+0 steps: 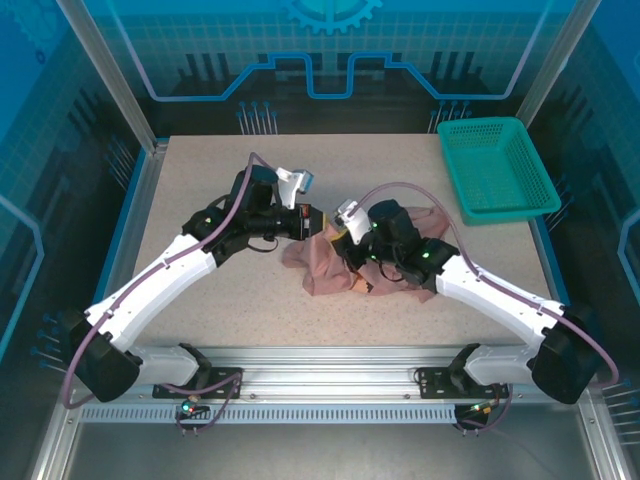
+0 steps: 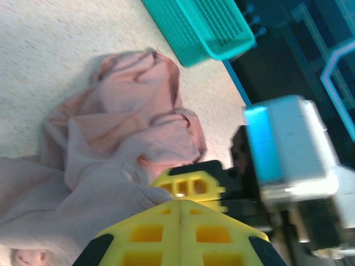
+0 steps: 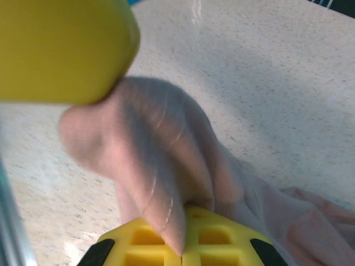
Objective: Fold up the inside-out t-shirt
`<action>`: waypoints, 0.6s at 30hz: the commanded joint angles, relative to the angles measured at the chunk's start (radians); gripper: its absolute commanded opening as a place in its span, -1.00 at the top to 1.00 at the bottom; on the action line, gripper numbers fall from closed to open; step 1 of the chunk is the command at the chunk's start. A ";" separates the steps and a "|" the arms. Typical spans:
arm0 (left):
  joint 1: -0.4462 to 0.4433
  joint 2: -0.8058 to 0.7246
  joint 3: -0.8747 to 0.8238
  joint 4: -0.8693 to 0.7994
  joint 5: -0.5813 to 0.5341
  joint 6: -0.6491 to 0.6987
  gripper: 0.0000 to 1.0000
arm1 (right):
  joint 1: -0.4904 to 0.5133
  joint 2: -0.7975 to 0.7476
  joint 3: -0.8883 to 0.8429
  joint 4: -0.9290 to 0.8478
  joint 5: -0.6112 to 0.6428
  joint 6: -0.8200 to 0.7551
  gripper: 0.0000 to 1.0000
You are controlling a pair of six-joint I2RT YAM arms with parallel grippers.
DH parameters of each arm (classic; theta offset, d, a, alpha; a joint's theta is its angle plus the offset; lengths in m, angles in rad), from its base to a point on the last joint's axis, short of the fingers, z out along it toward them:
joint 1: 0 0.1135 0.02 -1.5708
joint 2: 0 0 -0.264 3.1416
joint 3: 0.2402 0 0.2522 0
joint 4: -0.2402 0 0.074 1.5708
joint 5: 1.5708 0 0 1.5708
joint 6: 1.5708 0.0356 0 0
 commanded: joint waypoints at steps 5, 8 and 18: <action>0.013 -0.091 -0.158 0.089 -0.157 0.108 0.04 | -0.182 -0.074 -0.088 0.144 -0.372 0.249 1.00; 0.006 -0.123 -0.239 0.158 -0.100 0.100 -0.15 | -0.227 -0.073 -0.091 0.161 -0.421 0.309 1.00; -0.056 -0.077 -0.337 0.224 -0.154 0.219 -0.49 | -0.314 -0.005 -0.039 0.181 -0.511 0.474 1.00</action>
